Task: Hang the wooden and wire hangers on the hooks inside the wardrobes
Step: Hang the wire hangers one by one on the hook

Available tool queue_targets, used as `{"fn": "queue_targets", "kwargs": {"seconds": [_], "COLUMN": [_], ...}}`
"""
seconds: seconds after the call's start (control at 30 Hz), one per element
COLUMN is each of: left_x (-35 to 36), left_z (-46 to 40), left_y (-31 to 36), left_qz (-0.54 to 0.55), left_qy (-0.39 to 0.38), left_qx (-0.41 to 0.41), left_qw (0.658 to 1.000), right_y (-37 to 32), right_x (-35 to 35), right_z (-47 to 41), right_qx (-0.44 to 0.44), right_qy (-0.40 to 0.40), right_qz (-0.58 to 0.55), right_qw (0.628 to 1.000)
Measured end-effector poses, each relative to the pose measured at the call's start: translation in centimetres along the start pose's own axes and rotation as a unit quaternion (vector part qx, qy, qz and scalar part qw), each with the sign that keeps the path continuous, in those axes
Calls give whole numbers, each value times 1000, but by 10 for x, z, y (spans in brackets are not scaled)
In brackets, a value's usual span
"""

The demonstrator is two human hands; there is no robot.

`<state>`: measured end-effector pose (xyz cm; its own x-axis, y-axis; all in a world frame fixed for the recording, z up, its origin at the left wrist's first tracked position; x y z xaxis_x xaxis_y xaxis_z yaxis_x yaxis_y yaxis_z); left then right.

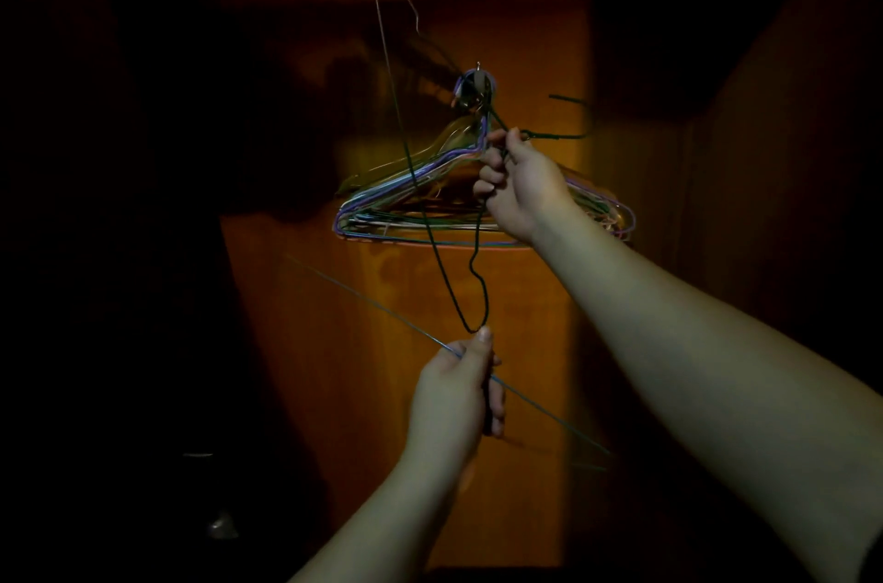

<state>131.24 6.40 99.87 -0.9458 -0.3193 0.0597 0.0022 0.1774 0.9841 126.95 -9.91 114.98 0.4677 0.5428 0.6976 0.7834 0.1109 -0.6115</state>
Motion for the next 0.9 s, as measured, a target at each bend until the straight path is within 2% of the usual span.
{"fn": "queue_targets", "kwargs": {"seconds": [0.1, 0.17, 0.3, 0.4, 0.6, 0.9], "left_x": [-2, -3, -6, -8, -9, -10], "left_z": [-4, -6, -13, -18, -24, -23], "left_y": [-3, -2, 4, 15, 38, 65], "left_qz": [-23, -35, -49, -72, -98, -163], "left_qy": [9, 13, 16, 23, 42, 74], "left_qx": [0, 4, 18, 40, 78, 132], "left_qw": [1000, 999, 998, 996, 991, 975], "right_y": [-8, -14, -21, -29, -45, -66], "right_x": [-3, -8, -19, -25, -20, 3], "right_z": [0, 0, 2, -1, -11, -39], "right_qx": [-7, -23, -55, -72, -122, -144], "right_qy": [-3, 2, 39, 56, 12, 12], "right_qz": [67, 161, 395, 503, 566, 598], "right_qw": [998, 987, 916, 860, 815, 788]}}
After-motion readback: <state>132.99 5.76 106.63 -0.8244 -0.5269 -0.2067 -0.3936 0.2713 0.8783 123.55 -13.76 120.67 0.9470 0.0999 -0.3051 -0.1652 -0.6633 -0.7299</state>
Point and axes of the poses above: each hand's wrist, its own z-axis away from the middle knuckle, its own x-axis out of the palm, y = z × x, the point moved 4 cm from there along -z, towards the middle knuckle, and after that the axes turned 7 degrees about -z, right-handed, at the moved point
